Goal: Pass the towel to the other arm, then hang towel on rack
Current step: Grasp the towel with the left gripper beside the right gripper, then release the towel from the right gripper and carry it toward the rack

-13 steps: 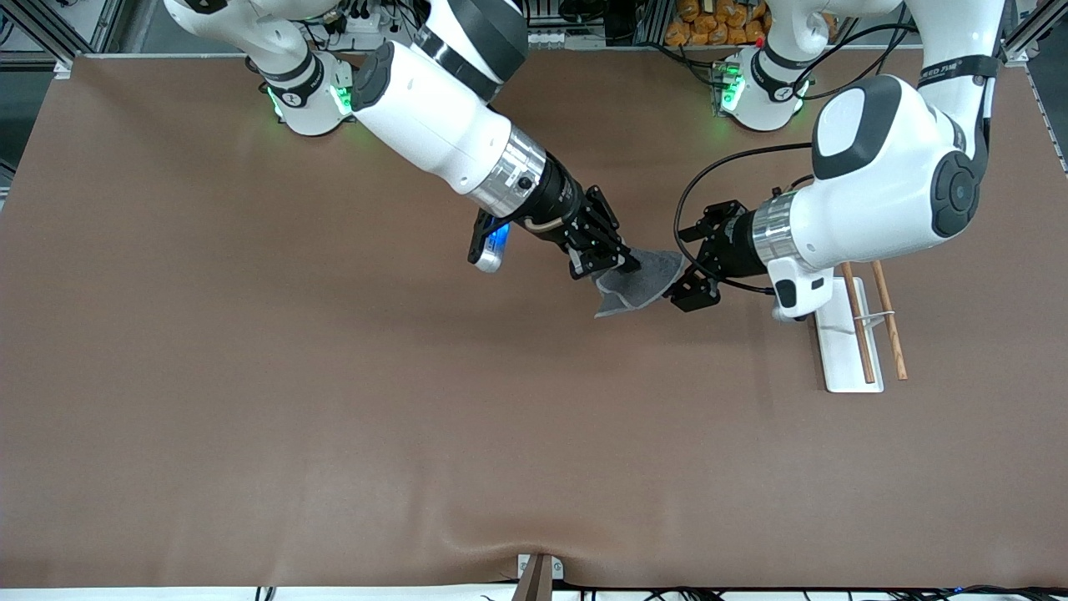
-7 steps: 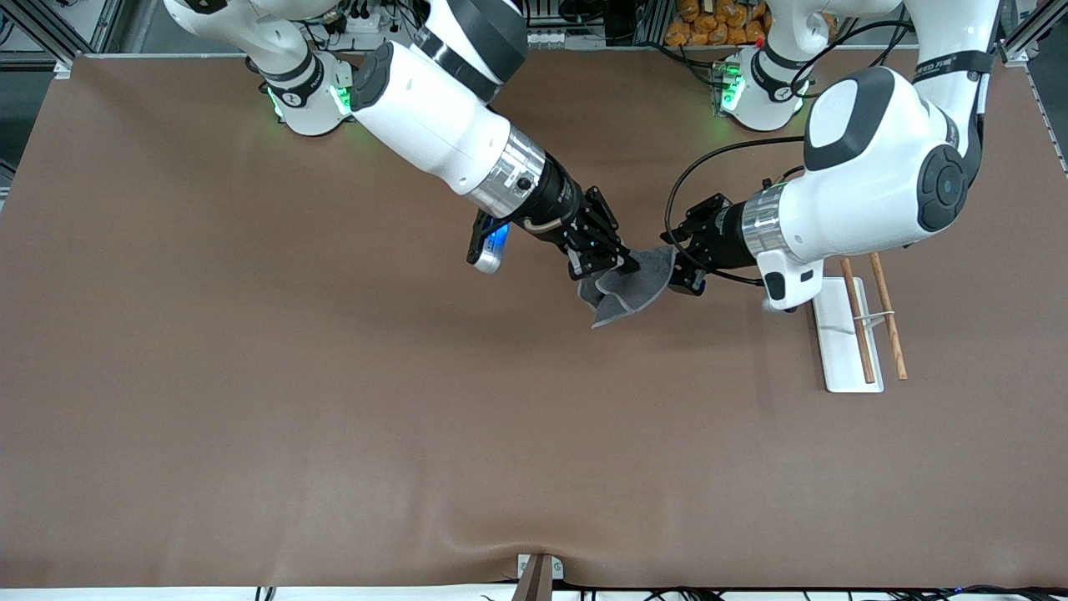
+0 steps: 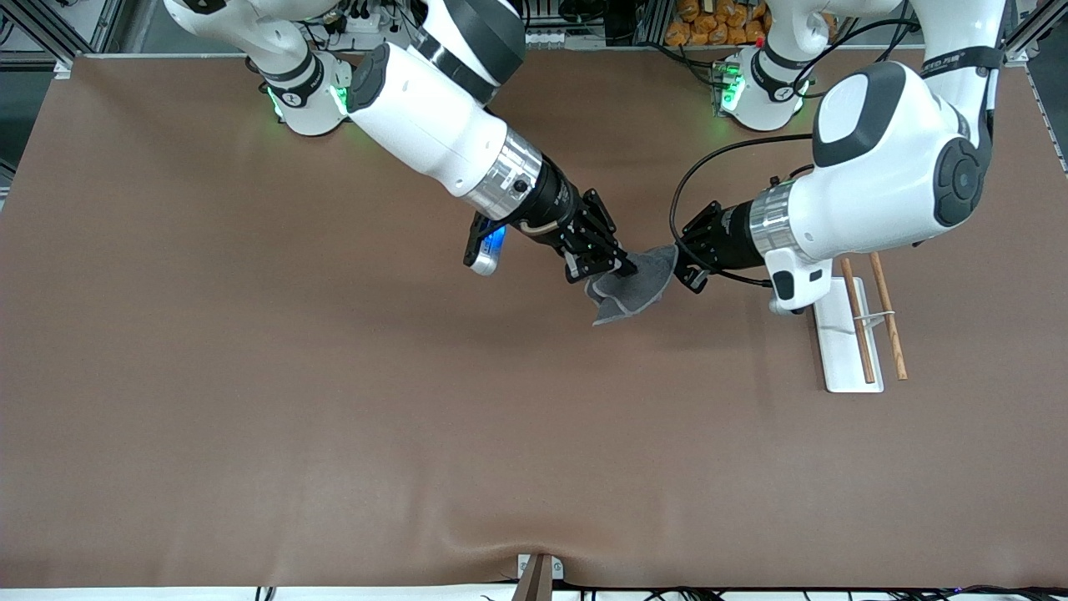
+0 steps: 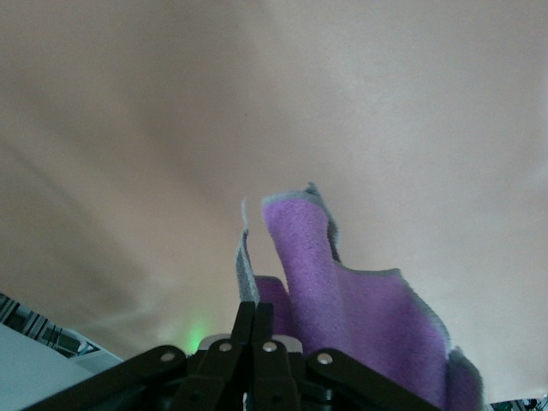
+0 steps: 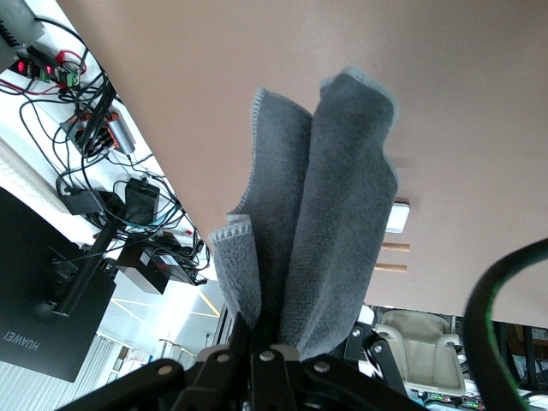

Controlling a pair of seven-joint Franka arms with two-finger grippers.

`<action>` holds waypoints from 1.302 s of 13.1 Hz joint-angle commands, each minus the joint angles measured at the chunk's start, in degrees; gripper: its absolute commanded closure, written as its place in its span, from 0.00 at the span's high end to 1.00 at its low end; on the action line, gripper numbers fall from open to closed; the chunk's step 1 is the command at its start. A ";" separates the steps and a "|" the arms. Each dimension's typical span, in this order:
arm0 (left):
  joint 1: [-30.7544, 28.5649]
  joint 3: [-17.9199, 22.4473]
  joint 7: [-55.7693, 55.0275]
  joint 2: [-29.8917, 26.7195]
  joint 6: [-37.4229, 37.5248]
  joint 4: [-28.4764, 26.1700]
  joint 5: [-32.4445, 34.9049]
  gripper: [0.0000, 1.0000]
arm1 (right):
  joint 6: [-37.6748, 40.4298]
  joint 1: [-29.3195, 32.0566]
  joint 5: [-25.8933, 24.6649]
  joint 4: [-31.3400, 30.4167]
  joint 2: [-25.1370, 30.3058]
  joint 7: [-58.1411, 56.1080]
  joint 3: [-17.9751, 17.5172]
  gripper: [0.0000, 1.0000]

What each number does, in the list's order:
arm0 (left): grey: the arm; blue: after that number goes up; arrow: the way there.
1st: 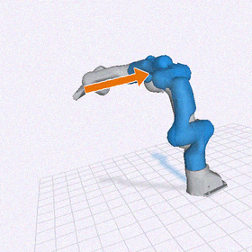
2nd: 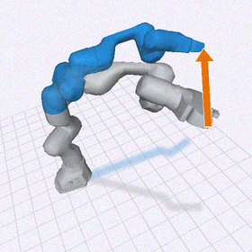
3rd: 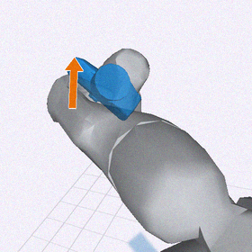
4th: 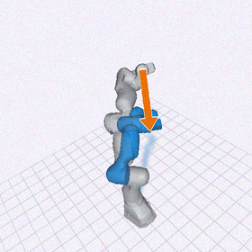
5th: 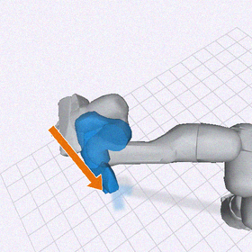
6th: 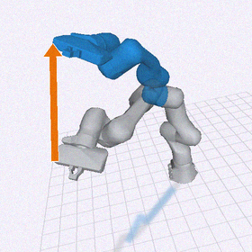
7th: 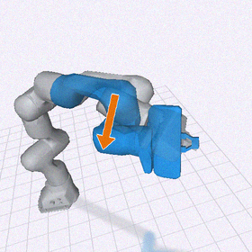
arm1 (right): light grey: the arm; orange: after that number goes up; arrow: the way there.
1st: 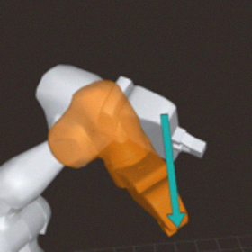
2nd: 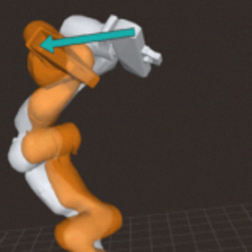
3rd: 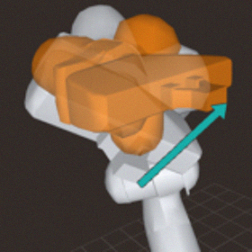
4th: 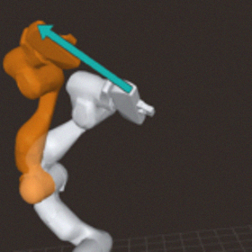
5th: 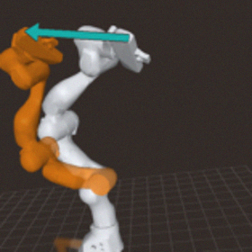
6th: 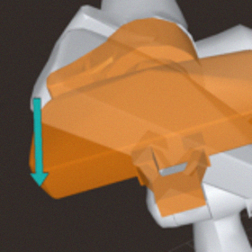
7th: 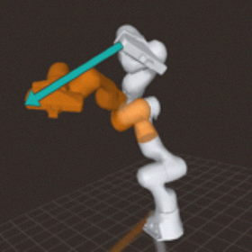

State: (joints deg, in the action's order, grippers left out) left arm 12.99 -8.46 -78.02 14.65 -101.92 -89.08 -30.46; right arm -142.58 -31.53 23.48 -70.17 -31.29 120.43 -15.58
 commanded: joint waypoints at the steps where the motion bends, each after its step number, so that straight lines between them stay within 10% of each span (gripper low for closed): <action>1: -1.82 0.46 6.10 -0.77 1.03 0.04 -0.21 0.00 | 0.37 0.51 -1.16 0.38 0.35 1.56 -0.24 0.00; 5: -6.56 0.46 17.35 -0.15 1.99 -0.22 -0.03 0.00 | 0.54 0.60 -1.16 0.47 0.44 1.56 -0.24 0.05; 6: -7.53 0.55 20.07 0.02 2.34 -0.31 0.40 0.00 | 0.63 0.60 -1.16 0.47 0.44 1.56 -0.24 0.66; 7: -8.41 0.55 22.62 0.20 2.43 -0.39 2.49 0.00 | 0.89 0.68 -1.16 0.38 0.44 1.65 -0.24 1.00; 17: -19.39 0.55 60.05 6.96 2.26 -0.22 22.02 0.00 | 17.58 3.49 -18.20 0.91 3.25 0.77 -0.41 1.00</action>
State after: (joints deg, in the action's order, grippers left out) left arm -4.27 -7.39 -23.98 20.45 -99.87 -89.99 -10.51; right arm -127.65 -29.38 7.36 -68.82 -29.75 120.77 -15.46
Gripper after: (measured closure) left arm 0.982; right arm 0.000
